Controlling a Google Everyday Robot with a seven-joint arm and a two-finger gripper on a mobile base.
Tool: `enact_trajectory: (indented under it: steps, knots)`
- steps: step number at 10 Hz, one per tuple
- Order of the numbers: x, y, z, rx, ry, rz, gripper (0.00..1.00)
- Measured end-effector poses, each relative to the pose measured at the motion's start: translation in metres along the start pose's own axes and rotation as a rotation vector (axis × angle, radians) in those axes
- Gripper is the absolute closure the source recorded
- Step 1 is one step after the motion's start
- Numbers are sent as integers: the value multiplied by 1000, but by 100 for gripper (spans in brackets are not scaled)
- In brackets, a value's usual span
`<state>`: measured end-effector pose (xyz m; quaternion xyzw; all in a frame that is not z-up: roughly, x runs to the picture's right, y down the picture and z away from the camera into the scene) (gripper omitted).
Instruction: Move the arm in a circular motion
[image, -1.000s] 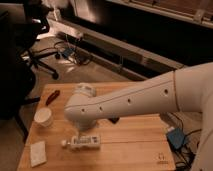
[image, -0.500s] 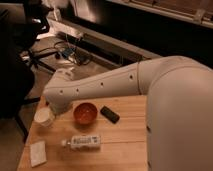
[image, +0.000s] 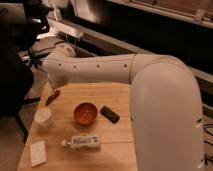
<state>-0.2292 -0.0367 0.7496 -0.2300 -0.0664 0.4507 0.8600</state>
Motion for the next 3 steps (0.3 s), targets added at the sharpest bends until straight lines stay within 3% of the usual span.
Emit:
enact_trajectory:
  steps: [2,3]
  knots:
    - [-12,-51,-15,72,-24,51,35]
    - [-8,-76,-20,103,-17,87,35]
